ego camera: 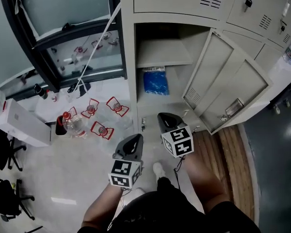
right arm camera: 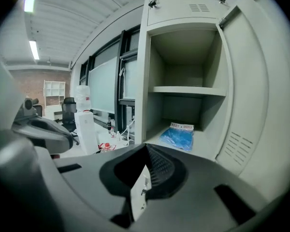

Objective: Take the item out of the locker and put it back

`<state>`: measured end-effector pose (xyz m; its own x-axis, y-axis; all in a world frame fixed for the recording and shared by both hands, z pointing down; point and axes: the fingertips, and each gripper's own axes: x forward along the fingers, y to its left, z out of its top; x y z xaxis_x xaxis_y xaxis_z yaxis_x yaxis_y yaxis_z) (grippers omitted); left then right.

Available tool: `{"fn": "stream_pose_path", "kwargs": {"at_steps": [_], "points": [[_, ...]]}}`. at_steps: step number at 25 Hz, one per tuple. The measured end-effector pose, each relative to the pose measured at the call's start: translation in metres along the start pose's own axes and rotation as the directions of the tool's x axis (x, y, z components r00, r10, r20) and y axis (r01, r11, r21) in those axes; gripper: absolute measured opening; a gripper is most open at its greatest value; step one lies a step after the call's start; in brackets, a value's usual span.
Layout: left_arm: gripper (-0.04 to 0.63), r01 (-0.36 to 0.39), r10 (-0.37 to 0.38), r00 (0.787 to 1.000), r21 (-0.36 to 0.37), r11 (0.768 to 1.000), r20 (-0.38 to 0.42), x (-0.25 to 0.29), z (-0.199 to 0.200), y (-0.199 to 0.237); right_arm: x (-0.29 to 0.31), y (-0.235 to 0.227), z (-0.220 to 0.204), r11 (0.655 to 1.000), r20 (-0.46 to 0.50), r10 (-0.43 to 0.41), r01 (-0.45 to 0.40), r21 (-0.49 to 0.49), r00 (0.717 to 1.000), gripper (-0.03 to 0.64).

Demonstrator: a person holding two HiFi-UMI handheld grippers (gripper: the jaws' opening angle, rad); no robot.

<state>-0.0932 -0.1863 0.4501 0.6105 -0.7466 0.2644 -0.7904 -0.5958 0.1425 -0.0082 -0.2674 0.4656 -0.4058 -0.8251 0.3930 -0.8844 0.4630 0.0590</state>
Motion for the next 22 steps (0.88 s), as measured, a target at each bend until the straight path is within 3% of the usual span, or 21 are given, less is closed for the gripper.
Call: {"fn": "stream_pose_path", "kwargs": {"at_steps": [9, 22], "points": [[0.005, 0.044, -0.044, 0.999, -0.002, 0.999, -0.011, -0.042, -0.020, -0.017, -0.059, 0.045, -0.022, 0.998, 0.012, -0.030, 0.029, 0.054, 0.999, 0.000], [0.005, 0.009, -0.009, 1.000, -0.004, 1.000, 0.020, -0.066, -0.018, -0.054, -0.124, 0.060, -0.013, 0.996, 0.096, 0.001, -0.009, 0.084, 0.995, 0.000]]}}
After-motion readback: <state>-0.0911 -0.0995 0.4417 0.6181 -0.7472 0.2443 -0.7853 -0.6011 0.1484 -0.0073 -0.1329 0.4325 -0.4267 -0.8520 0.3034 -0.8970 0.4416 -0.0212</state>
